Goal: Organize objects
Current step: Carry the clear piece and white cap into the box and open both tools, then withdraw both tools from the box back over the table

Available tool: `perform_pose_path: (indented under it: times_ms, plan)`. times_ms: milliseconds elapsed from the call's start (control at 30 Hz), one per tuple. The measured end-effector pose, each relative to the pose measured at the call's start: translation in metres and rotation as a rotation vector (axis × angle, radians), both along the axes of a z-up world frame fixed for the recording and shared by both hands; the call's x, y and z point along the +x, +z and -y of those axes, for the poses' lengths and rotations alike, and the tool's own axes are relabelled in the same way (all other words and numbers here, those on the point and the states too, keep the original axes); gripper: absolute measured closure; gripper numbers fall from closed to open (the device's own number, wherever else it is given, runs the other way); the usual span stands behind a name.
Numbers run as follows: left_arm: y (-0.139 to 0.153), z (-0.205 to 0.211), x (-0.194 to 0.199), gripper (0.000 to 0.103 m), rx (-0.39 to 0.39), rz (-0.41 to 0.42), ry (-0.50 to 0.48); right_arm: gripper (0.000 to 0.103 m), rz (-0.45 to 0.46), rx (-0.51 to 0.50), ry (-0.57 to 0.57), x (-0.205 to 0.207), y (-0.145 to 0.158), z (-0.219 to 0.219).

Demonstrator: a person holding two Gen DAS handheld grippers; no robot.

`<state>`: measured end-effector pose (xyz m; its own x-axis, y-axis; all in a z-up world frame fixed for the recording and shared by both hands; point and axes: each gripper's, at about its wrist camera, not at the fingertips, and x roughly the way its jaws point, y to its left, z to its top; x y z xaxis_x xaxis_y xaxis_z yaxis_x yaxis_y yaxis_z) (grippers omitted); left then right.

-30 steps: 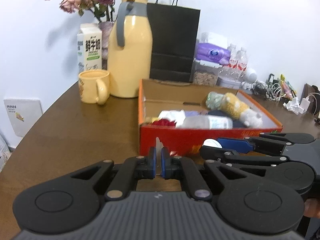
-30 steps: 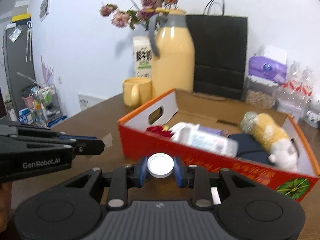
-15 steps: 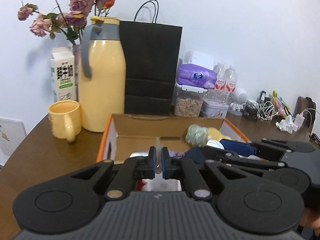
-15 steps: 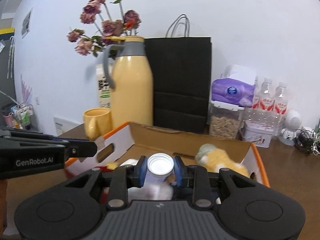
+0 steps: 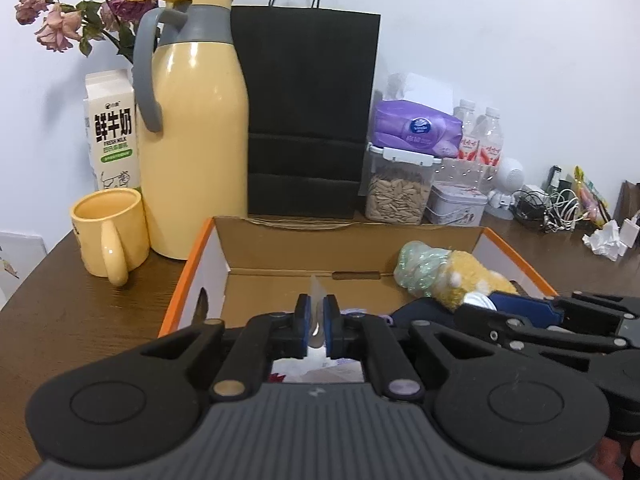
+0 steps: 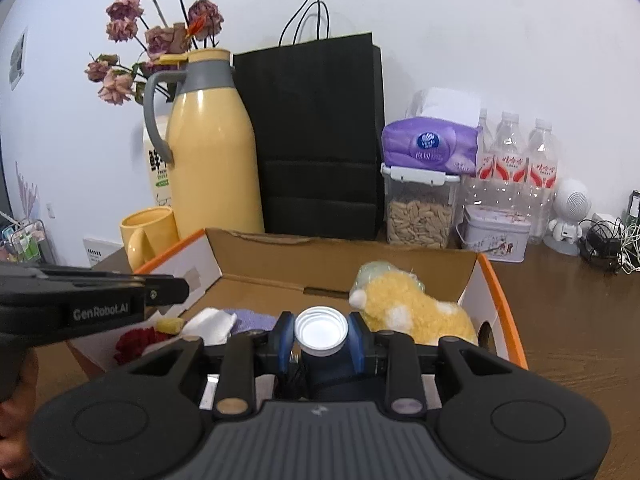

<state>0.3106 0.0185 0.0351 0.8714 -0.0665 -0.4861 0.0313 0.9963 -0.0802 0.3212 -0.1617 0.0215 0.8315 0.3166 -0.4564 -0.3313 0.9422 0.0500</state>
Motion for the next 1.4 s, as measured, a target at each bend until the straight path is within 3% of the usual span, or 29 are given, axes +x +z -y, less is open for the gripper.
perform_pose_path:
  times_ms: [33,67,100,133,200,267,333,800,1133,1400]
  plan:
    - [-0.001,-0.001,-0.001,0.091,0.005,0.007,0.007,0.075,-0.002,-0.002,-0.001,-0.001,-0.001,0.0]
    - [-0.001,-0.001,-0.002,0.079,0.013,0.013,0.011,0.074,0.003,-0.002,-0.005,-0.002,-0.002,0.001]
    - [-0.002,-0.003,-0.004,0.058,0.019,0.024,0.016,0.062,0.005,-0.002,-0.009,-0.003,-0.002,0.002]
    - [-0.001,-0.005,-0.006,0.047,0.022,0.04,0.028,0.052,0.008,0.0,-0.015,-0.005,-0.002,0.003]
    - [0.001,-0.009,-0.011,0.01,0.026,0.073,0.061,0.018,0.029,-0.002,-0.025,-0.01,-0.001,0.005]
    - [0.005,-0.012,-0.017,0.0,0.023,0.109,0.083,0.009,0.05,-0.012,-0.035,-0.014,0.001,0.005]
    - [0.007,-0.012,-0.018,0.0,0.017,0.117,0.086,0.0,0.058,-0.015,-0.047,-0.016,0.002,0.006]
    - [0.006,-0.009,-0.025,0.0,0.013,0.105,0.077,0.0,0.061,-0.018,-0.067,-0.022,0.004,0.011]
    - [0.01,-0.013,-0.056,0.0,0.013,0.153,0.079,0.0,0.125,-0.011,-0.051,-0.049,0.012,0.017]
    - [-0.008,-0.018,-0.085,0.0,0.041,0.106,0.065,0.0,0.129,-0.031,-0.025,-0.073,0.007,0.016]
